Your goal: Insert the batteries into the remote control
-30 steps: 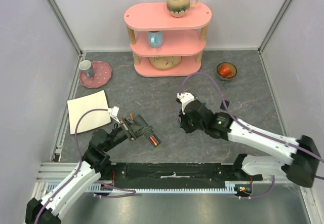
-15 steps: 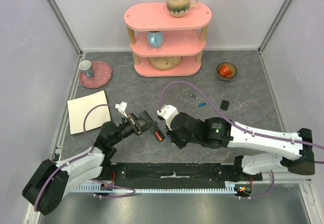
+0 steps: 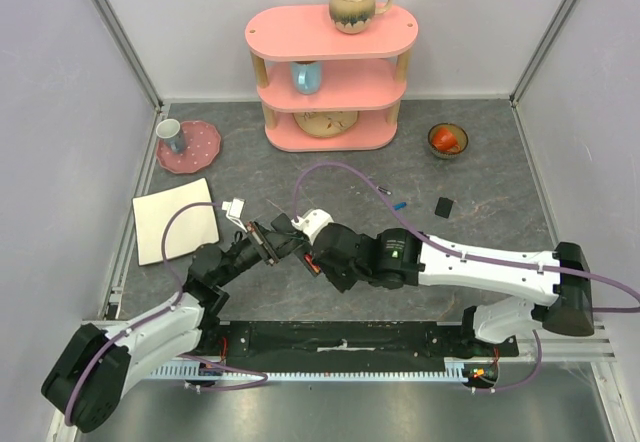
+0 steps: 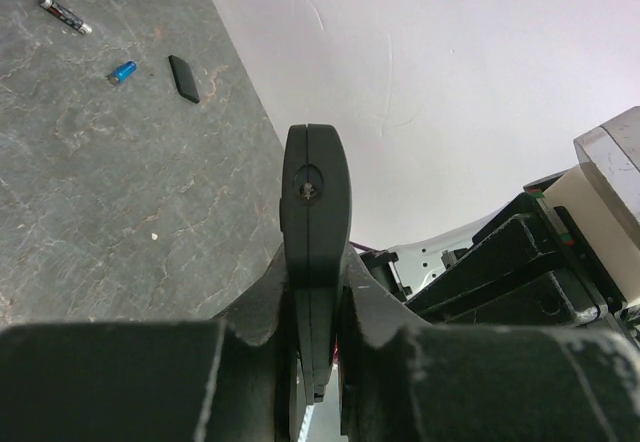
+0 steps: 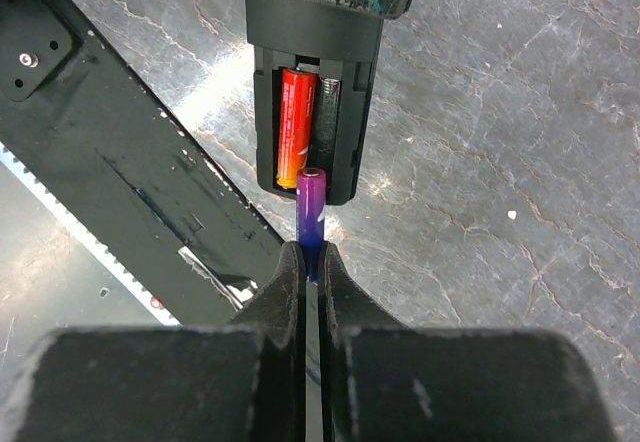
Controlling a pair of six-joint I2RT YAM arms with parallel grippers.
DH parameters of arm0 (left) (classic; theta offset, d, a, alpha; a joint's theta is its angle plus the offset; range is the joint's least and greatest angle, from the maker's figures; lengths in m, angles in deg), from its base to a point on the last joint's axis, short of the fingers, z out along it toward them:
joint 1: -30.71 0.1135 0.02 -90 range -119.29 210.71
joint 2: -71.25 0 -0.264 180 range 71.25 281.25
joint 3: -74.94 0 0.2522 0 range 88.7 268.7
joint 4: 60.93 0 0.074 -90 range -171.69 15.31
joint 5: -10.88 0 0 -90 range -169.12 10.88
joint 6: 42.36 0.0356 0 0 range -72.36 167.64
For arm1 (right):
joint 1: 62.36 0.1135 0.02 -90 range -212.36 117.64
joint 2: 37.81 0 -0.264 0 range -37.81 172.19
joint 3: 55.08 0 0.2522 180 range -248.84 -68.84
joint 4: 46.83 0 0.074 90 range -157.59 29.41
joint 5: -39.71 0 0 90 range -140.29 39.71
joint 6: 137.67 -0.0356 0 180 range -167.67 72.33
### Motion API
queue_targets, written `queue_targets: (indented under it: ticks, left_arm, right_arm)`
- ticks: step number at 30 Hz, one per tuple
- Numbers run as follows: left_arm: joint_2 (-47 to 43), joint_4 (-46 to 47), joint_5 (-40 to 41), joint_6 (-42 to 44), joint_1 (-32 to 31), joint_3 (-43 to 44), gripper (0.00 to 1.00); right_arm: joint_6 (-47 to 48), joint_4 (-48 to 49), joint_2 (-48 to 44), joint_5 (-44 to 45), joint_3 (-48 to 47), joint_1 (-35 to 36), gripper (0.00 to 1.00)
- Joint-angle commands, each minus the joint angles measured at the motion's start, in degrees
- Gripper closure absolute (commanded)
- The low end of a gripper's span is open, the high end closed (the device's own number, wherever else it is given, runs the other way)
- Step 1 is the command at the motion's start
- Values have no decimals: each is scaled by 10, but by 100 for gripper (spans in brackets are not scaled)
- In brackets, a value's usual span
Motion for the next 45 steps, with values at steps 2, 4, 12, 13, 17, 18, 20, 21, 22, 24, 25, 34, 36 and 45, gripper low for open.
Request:
queue_targets:
  ticks: [2,4,12,13,17,18,20,21,22,24,25,34,36,45]
  left_arm:
    - [-36,7,-4,13,-2,-66,98]
    - [-44,2,-4,13,-3,-69,98]
    - [-79,-30,-6,6,-3,-78,98]
    - [-80,-32,-7,0,-3,-78,98]
    - [-90,-34,-8,-15,-4,-83,98]
    - [-93,-35,-7,-17,-4,-84,98]
    - [-101,-44,-5,-20,-4,-85,98]
    - [-104,-47,-4,-21,-4,-86,98]
    - [-110,-54,-4,-22,-5,-85,98]
    - [-115,-61,-2,-24,-5,-86,98]
    - [-116,-65,-2,-28,-5,-85,98]
    - [-115,-70,-5,-72,-6,-88,98]
    - [-115,-70,-6,-81,-6,-88,98]
    - [-121,-56,-1,-140,-6,-93,98]
  right_arm:
    - [-1,3,15,10,-37,3,100]
    - [-1,2,18,10,-40,1,100]
    - [4,-21,41,-4,-70,-7,100]
    - [4,-25,43,-4,-76,-9,100]
    - [6,-41,61,-26,-90,-24,100]
    - [10,-44,63,-33,-91,-25,100]
    - [10,-48,69,-40,-96,-30,100]
    - [9,-49,70,-44,-98,-34,100]
    - [10,-49,72,-51,-100,-36,100]
    - [10,-50,79,-61,-104,-44,100]
    - [11,-50,82,-70,-108,-47,100]
    - [27,-63,117,-112,-147,-74,100]
    - [30,-65,121,-116,-151,-79,100]
    - [38,-72,129,-120,-161,-98,100]
